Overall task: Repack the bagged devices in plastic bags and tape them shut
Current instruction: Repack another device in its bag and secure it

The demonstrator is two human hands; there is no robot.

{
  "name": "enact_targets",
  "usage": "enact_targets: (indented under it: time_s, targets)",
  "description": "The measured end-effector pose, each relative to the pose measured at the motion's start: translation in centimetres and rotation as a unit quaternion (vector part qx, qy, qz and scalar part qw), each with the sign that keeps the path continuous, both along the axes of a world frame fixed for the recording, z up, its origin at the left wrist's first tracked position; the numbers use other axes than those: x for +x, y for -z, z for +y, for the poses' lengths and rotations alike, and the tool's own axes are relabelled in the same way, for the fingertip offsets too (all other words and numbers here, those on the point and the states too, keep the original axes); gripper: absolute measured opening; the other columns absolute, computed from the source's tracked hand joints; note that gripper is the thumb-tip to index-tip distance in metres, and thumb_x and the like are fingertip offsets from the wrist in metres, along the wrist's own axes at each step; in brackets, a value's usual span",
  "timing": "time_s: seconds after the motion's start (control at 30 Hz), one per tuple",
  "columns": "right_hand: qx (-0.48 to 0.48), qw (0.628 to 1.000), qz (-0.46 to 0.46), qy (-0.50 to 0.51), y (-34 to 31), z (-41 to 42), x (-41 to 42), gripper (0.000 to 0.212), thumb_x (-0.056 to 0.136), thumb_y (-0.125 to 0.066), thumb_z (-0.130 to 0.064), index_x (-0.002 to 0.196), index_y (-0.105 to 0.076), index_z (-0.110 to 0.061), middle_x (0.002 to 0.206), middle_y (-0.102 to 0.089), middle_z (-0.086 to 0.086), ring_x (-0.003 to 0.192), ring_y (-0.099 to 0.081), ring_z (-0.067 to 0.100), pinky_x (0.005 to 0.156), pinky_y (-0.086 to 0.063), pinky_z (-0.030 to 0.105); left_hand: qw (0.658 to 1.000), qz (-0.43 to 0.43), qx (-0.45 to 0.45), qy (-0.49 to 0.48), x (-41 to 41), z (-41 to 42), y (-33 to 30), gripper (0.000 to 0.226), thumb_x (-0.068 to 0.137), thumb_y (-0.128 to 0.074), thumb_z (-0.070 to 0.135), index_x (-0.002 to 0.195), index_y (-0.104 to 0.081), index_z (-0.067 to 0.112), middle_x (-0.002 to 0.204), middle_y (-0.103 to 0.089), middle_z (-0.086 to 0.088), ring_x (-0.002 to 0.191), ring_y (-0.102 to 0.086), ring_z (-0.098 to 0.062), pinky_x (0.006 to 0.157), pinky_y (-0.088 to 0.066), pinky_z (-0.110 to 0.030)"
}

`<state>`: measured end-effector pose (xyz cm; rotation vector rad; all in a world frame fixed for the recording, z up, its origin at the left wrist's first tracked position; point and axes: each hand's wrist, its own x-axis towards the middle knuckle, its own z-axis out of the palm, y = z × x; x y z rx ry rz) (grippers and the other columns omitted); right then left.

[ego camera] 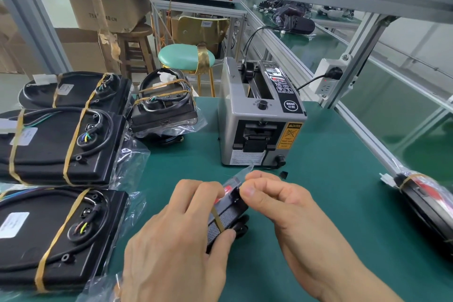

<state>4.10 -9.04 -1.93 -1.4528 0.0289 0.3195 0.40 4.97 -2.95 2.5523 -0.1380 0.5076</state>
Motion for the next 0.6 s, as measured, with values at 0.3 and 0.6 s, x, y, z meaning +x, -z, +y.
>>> enact_targets:
  time_s: [0.3,0.6]
  targets:
    - [-0.045,0.998,-0.013,0.052,0.40,0.16,-0.02,0.012,0.078,-0.072,-0.020,0.070,-0.076,-0.012,0.110,-0.056,-0.005,0.096,-0.054,-0.008,0.087,-0.033,0.019,1.000,0.006,0.000,-0.003,0.00,-0.03,0.05,0.066,0.035,-0.092,0.034,0.089,-0.055,0.036,0.086,-0.058,0.018,0.042,-0.052,-0.010,0.033,-0.038,-0.024]
    - [-0.019,0.997,-0.021,0.069,0.21,0.59,-0.34,0.020,0.067,-0.071,-0.034,0.067,-0.076,-0.014,0.103,-0.055,-0.008,0.091,-0.055,-0.010,0.083,-0.033,0.017,1.000,0.008,-0.004,-0.001,-0.04,-0.03,-0.04,0.062,0.036,-0.091,0.033,0.081,-0.049,0.033,0.079,-0.053,0.017,0.038,-0.044,-0.012,0.032,-0.032,-0.021]
